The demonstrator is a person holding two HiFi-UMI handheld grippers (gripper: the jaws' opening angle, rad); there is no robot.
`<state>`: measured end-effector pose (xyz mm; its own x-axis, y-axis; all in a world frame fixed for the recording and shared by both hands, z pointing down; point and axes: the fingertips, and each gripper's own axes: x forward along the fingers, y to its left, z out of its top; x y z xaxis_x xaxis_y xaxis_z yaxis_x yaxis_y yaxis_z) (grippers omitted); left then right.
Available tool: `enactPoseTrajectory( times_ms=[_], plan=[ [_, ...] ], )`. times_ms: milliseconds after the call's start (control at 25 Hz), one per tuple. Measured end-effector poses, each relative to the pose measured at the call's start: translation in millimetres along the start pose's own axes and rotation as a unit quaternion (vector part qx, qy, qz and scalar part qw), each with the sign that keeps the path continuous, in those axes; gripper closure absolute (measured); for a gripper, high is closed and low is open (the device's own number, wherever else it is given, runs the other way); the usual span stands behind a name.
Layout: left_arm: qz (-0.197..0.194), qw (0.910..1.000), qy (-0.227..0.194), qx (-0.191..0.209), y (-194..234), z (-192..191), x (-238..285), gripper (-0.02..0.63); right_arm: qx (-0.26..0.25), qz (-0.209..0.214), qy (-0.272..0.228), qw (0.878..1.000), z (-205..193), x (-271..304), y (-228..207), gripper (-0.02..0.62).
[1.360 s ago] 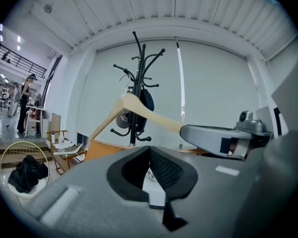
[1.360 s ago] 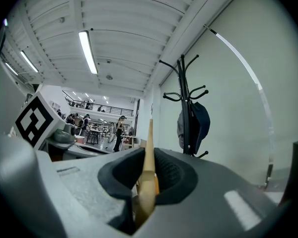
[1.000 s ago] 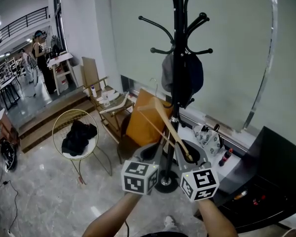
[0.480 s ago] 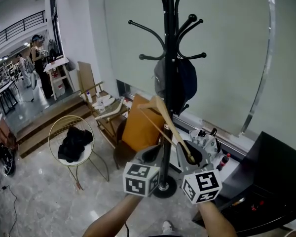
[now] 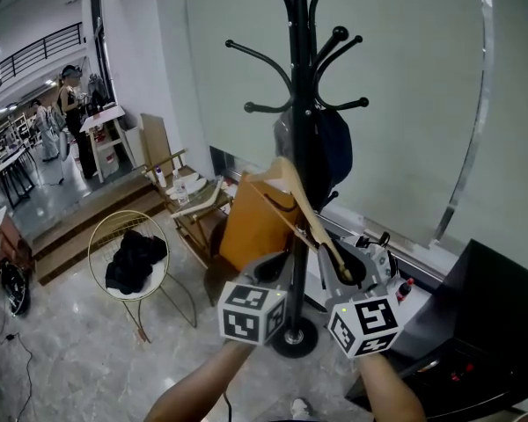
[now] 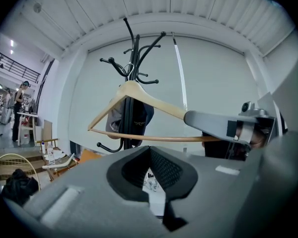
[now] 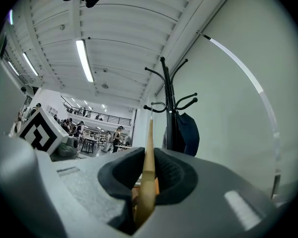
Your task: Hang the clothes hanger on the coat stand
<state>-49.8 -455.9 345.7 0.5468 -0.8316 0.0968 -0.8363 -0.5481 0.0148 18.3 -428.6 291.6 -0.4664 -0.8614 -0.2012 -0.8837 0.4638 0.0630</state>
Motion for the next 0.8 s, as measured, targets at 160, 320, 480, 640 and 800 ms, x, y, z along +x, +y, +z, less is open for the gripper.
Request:
enactPoseTrajectory(
  times_ms=[160,320,480,640,800],
  plan=[
    [-0.005,1.0000,-0.004,0.006,-1.6,8.8,5.8,0.601,-0.003,-0.001,-0.007,1.000,6.8,6.9,-4.5,0.535],
    [-0.009,0.9999,-0.005,0.011,-1.5,13.8,10.4,0.601,-0.004,-0.003,-0.013,1.000,11.9,15.1,-8.0,0.535],
    [-0.008,0.9999,-0.008,0.011,1.3,18.8,12.5,0.601,-0.010,-0.005,-0.017,1.000,15.3,24.6,-12.4,0.535],
    [-0.007,0.9999,-0.010,0.012,2.1,21.6,13.5,0.601,-0.016,-0.006,-0.019,1.000,20.4,32.0,-17.0,0.535],
    [-0.005,0.9999,-0.010,0.011,4.4,21.2,16.6,0.601,-0.022,-0.006,-0.020,1.000,23.6,40.6,-22.8,0.535]
  ],
)
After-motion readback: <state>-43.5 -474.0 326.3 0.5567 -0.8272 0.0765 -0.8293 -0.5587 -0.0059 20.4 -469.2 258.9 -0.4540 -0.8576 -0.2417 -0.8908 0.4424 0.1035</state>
